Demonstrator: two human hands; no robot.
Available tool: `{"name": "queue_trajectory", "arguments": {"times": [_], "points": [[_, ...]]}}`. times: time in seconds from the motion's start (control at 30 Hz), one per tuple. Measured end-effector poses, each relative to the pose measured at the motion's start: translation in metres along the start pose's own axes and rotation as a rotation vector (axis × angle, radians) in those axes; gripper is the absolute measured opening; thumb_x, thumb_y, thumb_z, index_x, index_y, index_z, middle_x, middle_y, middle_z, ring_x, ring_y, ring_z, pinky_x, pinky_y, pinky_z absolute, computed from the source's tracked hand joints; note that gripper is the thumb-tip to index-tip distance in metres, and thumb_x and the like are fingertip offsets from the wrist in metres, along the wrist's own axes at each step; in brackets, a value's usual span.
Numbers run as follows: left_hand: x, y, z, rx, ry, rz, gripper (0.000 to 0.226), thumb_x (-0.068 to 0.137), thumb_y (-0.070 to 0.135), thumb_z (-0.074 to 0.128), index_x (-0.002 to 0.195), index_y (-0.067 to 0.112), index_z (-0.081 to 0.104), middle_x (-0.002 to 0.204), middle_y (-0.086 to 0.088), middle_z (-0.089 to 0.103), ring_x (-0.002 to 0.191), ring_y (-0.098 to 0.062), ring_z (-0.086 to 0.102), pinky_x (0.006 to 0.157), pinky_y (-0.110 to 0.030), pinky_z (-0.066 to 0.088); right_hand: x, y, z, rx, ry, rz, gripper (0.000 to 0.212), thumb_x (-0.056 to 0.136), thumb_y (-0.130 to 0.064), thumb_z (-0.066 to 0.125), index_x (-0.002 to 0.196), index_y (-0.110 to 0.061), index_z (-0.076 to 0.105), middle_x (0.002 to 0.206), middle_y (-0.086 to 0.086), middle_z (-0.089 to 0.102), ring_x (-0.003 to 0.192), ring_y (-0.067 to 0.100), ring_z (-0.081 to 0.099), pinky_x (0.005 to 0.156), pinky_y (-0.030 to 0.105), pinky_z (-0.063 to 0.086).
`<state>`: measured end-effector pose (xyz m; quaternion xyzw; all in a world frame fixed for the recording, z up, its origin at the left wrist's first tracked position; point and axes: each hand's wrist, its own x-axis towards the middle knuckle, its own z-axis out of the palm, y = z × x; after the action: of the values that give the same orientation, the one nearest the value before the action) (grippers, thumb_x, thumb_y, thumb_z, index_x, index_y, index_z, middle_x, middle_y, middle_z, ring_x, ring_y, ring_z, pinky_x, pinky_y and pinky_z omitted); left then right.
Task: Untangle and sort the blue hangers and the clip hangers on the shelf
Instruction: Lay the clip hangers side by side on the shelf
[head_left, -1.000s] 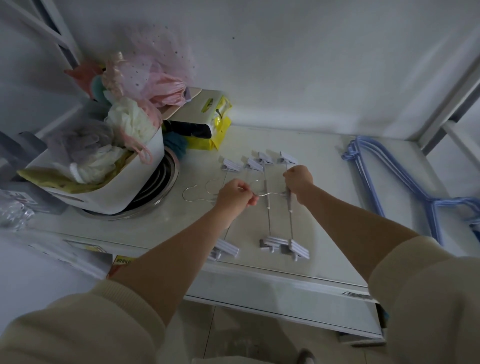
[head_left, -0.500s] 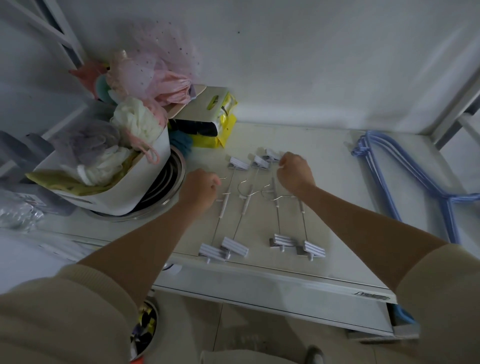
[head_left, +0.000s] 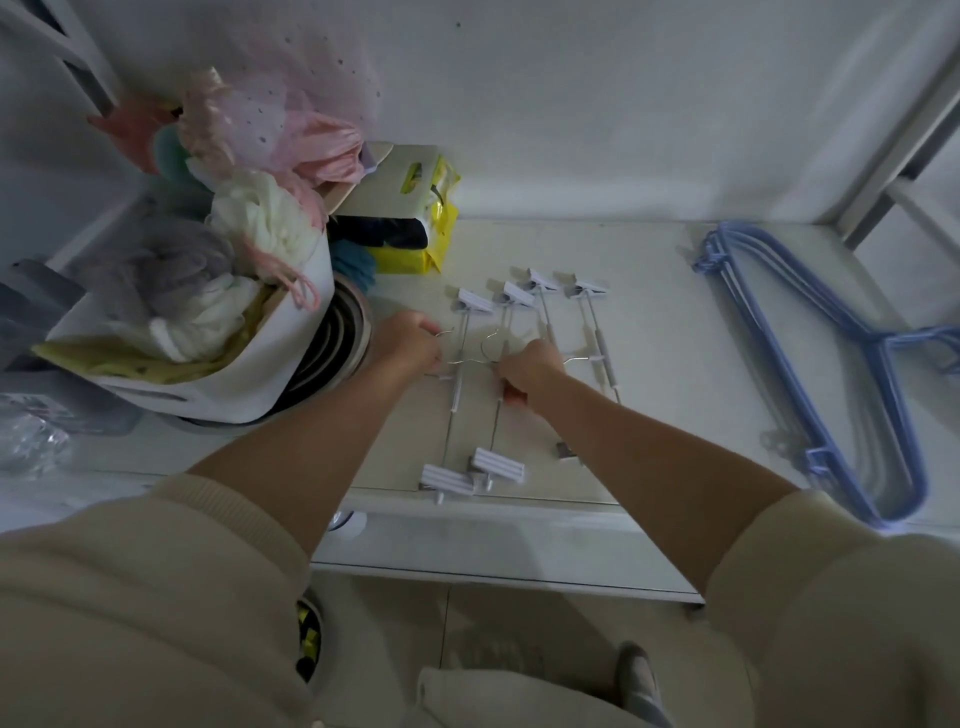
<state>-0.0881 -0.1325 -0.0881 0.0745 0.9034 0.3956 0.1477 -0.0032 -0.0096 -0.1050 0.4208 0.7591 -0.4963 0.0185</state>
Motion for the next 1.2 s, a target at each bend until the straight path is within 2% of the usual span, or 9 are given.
{"name": "queue_trajectory", "arguments": {"times": [0.07, 0.23, 0.33, 0.4, 0.63, 0.77, 1.03, 1.13, 1.2], "points": [[-0.003, 0.001, -0.002, -0.028, 0.016, -0.016, 0.031, 0.075, -0.005, 0.06, 0.097, 0.014, 0.071, 0.09, -0.007, 0.067, 0.085, -0.023, 0.065, 0.08, -0.038, 0.06, -0.002, -0.001, 0.0, 0.017, 0.0, 0.013, 0.031, 0.083, -0.017, 0.069, 0.063, -0.01, 0.046, 0.066, 0.009, 0.053, 0.07, 0.027, 0.059, 0.075, 0.037, 0.058], [-0.013, -0.009, -0.007, -0.061, 0.012, -0.009, 0.019, 0.083, 0.002, 0.05, 0.08, 0.013, 0.065, 0.072, -0.004, 0.062, 0.075, -0.029, 0.072, 0.076, -0.042, 0.061, -0.009, -0.003, -0.002, 0.022, -0.032, 0.042, 0.024, 0.083, -0.008, 0.065, 0.065, -0.007, 0.05, 0.059, 0.008, 0.053, 0.049, 0.021, 0.053, 0.047, 0.029, 0.05], [-0.019, -0.014, -0.008, -0.02, 0.045, -0.01, 0.021, 0.083, 0.004, 0.047, 0.08, 0.015, 0.064, 0.064, 0.0, 0.062, 0.041, -0.006, 0.061, 0.049, -0.02, 0.055, -0.011, -0.001, 0.0, 0.057, -0.024, 0.035, 0.027, 0.082, -0.007, 0.067, 0.062, -0.007, 0.049, 0.059, 0.009, 0.054, 0.046, 0.02, 0.052, 0.044, 0.028, 0.048], [-0.022, -0.015, -0.007, -0.044, 0.044, -0.025, 0.02, 0.083, 0.003, 0.05, 0.076, 0.018, 0.06, 0.064, 0.001, 0.06, 0.04, -0.009, 0.056, 0.035, -0.015, 0.045, -0.011, 0.001, 0.002, 0.054, 0.005, 0.019, 0.025, 0.08, -0.009, 0.068, 0.062, -0.008, 0.051, 0.06, 0.01, 0.057, 0.046, 0.02, 0.053, 0.049, 0.03, 0.051], [-0.016, -0.026, -0.007, -0.152, -0.044, -0.038, 0.017, 0.078, 0.006, 0.067, 0.07, 0.019, 0.059, 0.066, -0.007, 0.063, 0.039, -0.015, 0.055, 0.053, -0.026, 0.049, -0.007, 0.002, 0.003, 0.053, 0.014, -0.012, 0.024, 0.081, -0.012, 0.07, 0.064, -0.009, 0.053, 0.067, 0.011, 0.061, 0.066, 0.028, 0.065, 0.073, 0.044, 0.061], [-0.009, -0.029, -0.003, -0.2, -0.061, -0.088, 0.024, 0.083, -0.002, 0.062, 0.069, 0.017, 0.058, 0.077, -0.009, 0.06, 0.046, -0.018, 0.057, 0.05, -0.029, 0.051, -0.004, 0.003, 0.008, 0.006, 0.027, -0.026, 0.016, 0.08, -0.017, 0.069, 0.073, -0.008, 0.057, 0.092, 0.017, 0.07, 0.084, 0.034, 0.072, 0.07, 0.049, 0.061], [-0.011, -0.028, 0.001, -0.142, -0.037, -0.099, 0.015, 0.092, 0.006, 0.049, 0.084, 0.013, 0.06, 0.072, -0.011, 0.061, 0.041, -0.014, 0.059, 0.045, -0.024, 0.051, -0.004, 0.0, 0.004, -0.118, 0.013, -0.088, 0.009, 0.078, -0.012, 0.064, 0.082, -0.004, 0.062, 0.083, 0.016, 0.07, 0.075, 0.032, 0.071, 0.061, 0.041, 0.062], [-0.013, -0.017, 0.003, 0.139, 0.086, 0.068, 0.02, 0.081, 0.013, 0.046, 0.092, 0.016, 0.062, 0.087, -0.009, 0.067, 0.074, -0.027, 0.067, 0.071, -0.037, 0.058, -0.006, -0.005, -0.017, -0.123, 0.092, -0.172, 0.007, 0.077, -0.009, 0.056, 0.071, -0.006, 0.058, 0.067, 0.011, 0.065, 0.064, 0.027, 0.067, 0.062, 0.033, 0.059], [-0.013, -0.002, 0.012, 0.202, 0.122, 0.174, 0.019, 0.08, 0.012, 0.047, 0.09, 0.014, 0.063, 0.09, -0.009, 0.066, 0.085, -0.03, 0.063, 0.077, -0.039, 0.055, 0.003, -0.006, -0.036, -0.129, 0.188, -0.205, 0.012, 0.078, -0.008, 0.052, 0.081, -0.001, 0.062, 0.08, 0.014, 0.065, 0.078, 0.03, 0.066, 0.065, 0.032, 0.054]]}}
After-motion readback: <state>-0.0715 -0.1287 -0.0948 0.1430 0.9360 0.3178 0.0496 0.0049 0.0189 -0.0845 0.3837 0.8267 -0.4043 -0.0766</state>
